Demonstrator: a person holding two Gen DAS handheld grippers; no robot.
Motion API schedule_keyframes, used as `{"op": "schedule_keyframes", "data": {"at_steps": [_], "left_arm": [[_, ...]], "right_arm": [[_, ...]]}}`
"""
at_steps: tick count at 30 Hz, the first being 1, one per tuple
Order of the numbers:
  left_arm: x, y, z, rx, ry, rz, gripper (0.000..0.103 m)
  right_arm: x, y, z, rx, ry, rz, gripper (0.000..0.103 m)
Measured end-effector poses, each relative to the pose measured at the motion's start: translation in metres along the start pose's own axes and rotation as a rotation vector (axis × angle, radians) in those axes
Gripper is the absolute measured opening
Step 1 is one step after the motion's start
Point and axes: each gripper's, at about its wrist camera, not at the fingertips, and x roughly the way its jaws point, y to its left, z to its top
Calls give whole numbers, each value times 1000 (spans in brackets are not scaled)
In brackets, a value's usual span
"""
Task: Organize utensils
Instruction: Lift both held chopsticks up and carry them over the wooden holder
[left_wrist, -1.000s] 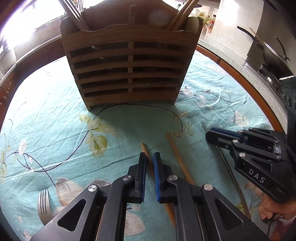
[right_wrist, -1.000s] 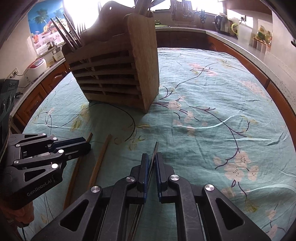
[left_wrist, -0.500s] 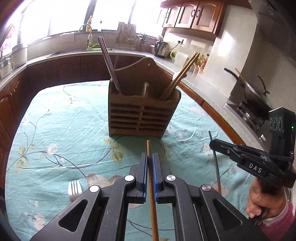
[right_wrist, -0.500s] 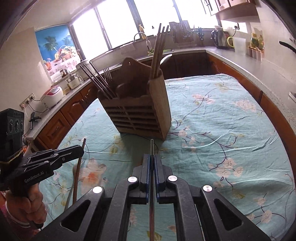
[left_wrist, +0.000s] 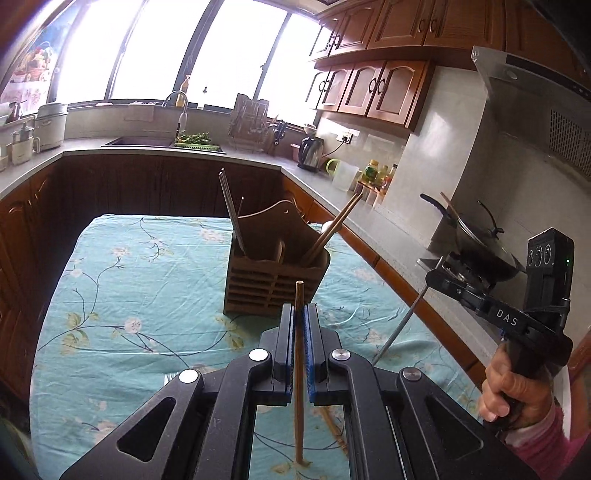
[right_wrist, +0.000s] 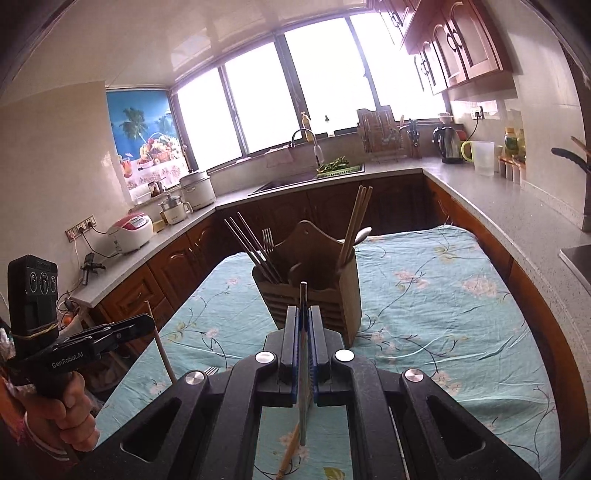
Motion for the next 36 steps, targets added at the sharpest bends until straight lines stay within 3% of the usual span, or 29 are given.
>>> {"op": "schedule_keyframes", "data": {"at_steps": [21,36], "left_arm": [[-8,4,28,12,-103,10,3],[17,12,80,45,-254,21,3]], "right_arm": [[3,3,22,-13,-58,2,4],[21,0,78,-20,-166,-9,4]]}}
